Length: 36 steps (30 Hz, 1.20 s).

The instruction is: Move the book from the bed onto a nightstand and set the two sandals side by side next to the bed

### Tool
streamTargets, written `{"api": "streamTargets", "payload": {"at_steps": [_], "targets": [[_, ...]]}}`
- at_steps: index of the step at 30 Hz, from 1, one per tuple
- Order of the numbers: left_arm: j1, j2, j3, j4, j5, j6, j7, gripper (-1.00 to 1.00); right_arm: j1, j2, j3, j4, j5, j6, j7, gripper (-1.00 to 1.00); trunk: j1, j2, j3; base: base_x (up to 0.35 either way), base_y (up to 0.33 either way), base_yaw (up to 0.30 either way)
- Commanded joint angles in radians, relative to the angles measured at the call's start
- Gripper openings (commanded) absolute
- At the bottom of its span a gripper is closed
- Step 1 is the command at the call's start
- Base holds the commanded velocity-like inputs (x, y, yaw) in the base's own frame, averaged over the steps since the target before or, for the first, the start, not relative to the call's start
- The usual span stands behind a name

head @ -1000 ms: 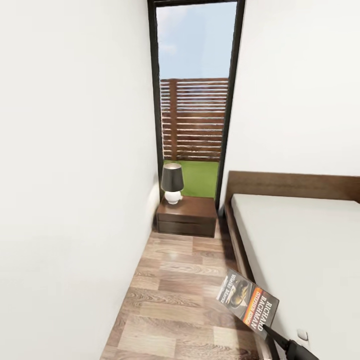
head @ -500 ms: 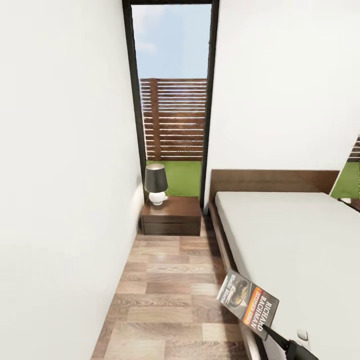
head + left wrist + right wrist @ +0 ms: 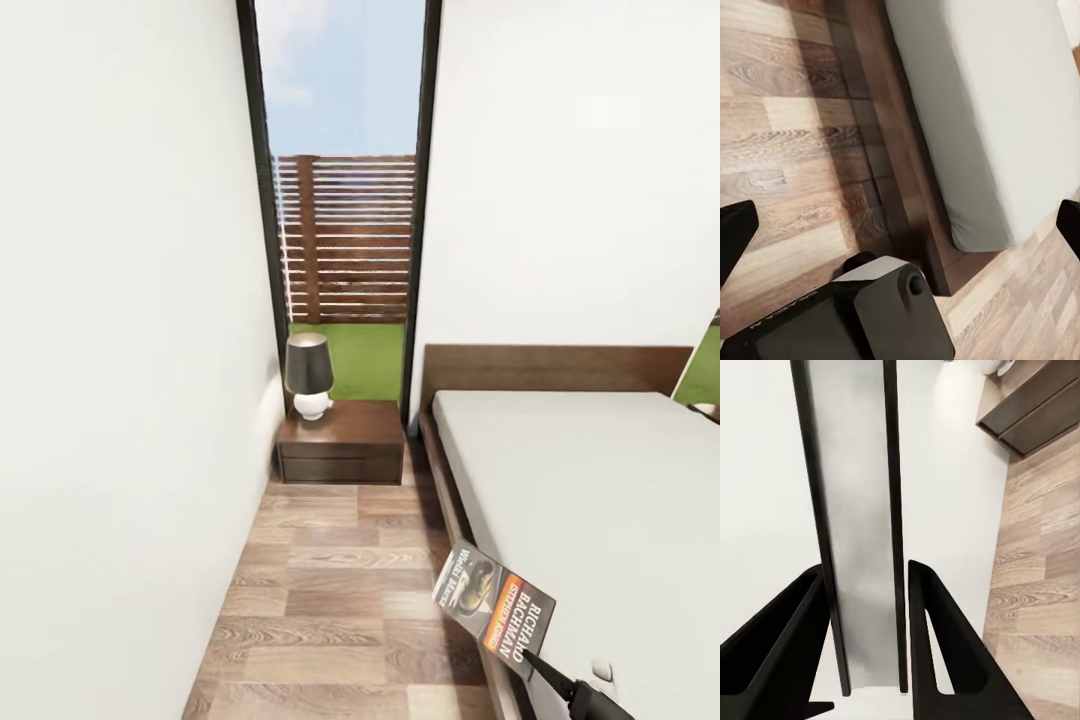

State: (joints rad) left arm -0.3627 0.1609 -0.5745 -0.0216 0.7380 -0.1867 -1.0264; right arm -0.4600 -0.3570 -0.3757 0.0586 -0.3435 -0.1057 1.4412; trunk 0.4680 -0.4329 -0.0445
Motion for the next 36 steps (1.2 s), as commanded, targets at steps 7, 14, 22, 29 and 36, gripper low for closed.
{"api": "streamTargets", "payload": {"at_steps": [7, 14, 22, 29, 36], "targets": [[-0.001, 0.0, -0.008, 0.0, 0.006, -0.007, -0.001, 1.0, -0.003, -0.001, 0.0, 0.004, -0.005, -0.011, 0.002, -1.0, 0.001, -0.002, -0.002, 0.331, 0.0, 0.0], [-0.001, 0.0, -0.008, 0.0, 0.006, -0.007, -0.001, 1.0, -0.002, 0.0, 0.0, 0.004, -0.005, -0.011, 0.002, -1.0, 0.001, -0.002, -0.002, 0.331, 0.0, 0.0], [-0.001, 0.0, -0.008, 0.0, 0.006, -0.007, -0.001, 1.0, -0.003, 0.0, 0.001, 0.004, -0.005, -0.011, 0.002, -1.0, 0.001, -0.002, -0.002, 0.331, 0.0, 0.0], [-0.001, 0.0, -0.008, 0.0, 0.006, -0.007, -0.001, 1.0, -0.003, 0.0, 0.001, 0.004, -0.005, -0.011, 0.002, -1.0, 0.001, -0.002, -0.002, 0.177, 0.0, -0.069], [-0.001, 0.0, -0.008, 0.0, 0.006, -0.007, -0.001, 1.0, -0.002, 0.0, 0.001, 0.004, -0.005, -0.011, 0.002, -1.0, 0.001, -0.002, -0.002, 0.1, 0.0, -0.125]]}}
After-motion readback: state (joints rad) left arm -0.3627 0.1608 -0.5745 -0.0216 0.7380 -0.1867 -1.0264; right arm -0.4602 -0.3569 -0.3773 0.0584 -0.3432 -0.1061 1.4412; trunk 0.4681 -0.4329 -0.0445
